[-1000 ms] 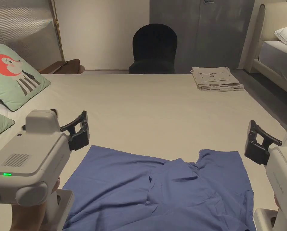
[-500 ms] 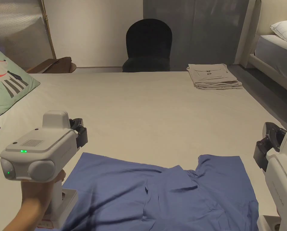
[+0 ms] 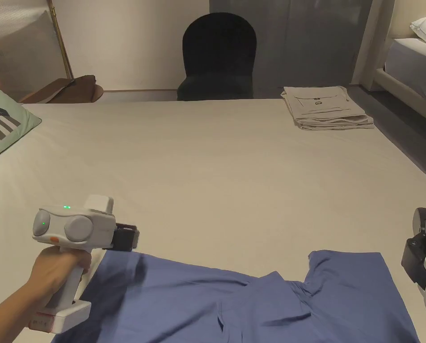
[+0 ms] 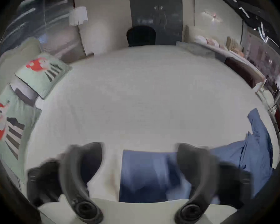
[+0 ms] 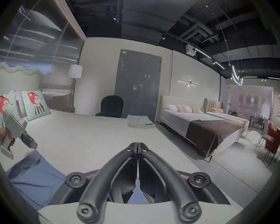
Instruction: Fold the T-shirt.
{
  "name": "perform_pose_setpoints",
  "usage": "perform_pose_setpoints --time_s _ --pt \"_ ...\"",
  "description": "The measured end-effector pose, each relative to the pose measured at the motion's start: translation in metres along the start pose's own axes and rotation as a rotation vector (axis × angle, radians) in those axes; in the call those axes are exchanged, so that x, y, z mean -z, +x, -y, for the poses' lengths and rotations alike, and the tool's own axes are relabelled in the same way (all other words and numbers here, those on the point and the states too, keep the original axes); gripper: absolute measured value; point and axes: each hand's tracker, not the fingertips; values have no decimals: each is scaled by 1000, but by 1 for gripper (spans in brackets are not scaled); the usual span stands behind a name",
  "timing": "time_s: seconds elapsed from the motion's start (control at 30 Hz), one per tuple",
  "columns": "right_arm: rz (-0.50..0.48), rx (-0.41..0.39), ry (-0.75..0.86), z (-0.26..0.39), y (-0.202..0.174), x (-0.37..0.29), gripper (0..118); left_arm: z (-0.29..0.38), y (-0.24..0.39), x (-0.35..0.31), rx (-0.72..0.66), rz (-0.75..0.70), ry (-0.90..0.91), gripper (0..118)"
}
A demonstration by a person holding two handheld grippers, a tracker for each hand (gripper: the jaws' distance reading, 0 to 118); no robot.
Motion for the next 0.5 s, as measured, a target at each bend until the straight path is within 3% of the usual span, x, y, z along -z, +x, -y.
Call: perform_pose_setpoints --time_s 0.2,0.27,0.33,0.4,0.5 --pt "12 -7 -65 20 2 18 0 16 3 35 -2 -34 -36 103" --pt "11 -9 -76 25 2 20 0 20 2 45 2 -33 -58 96" --pt "9 -15 -87 29 3 22 0 25 7 47 7 23 -67 68" --pt "8 -17 -101 31 5 22 0 26 14 39 -7 -27 -25 60" --pt "11 -3 -122 34 10 25 0 26 24 27 36 33 -14 8"
